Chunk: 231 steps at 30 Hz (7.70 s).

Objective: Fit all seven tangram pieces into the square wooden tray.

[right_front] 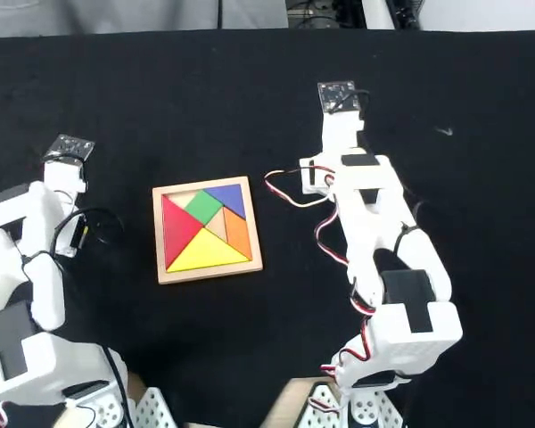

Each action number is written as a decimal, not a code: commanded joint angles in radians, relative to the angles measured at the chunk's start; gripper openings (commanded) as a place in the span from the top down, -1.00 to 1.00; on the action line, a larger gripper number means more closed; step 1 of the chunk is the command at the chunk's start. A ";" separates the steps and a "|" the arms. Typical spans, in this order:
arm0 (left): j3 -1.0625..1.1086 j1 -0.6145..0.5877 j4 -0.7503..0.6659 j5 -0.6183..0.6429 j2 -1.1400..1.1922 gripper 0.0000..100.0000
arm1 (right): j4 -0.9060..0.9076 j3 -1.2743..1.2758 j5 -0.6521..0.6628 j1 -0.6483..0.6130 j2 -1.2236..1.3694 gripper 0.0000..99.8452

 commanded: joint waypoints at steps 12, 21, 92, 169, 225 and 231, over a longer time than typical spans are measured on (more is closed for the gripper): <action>-0.073 0.004 -0.035 -0.130 -0.020 0.43 | 0.000 -0.048 0.009 0.006 -0.002 0.98; -0.073 0.004 -0.114 -0.138 0.086 0.43 | -0.005 -0.048 0.009 0.006 -0.001 0.98; -0.153 0.016 -0.089 -0.259 0.172 0.76 | -0.006 -0.047 0.009 0.005 -0.001 0.98; -0.504 0.082 -0.011 -0.325 0.459 0.83 | -0.005 -0.048 0.011 -0.006 -0.001 0.98; -0.512 -0.071 0.284 -0.308 0.368 0.91 | -0.002 -0.048 0.011 -0.009 -0.001 0.98; -0.524 -0.070 0.261 -0.307 0.367 0.94 | -0.002 -0.048 0.011 -0.009 -0.001 0.98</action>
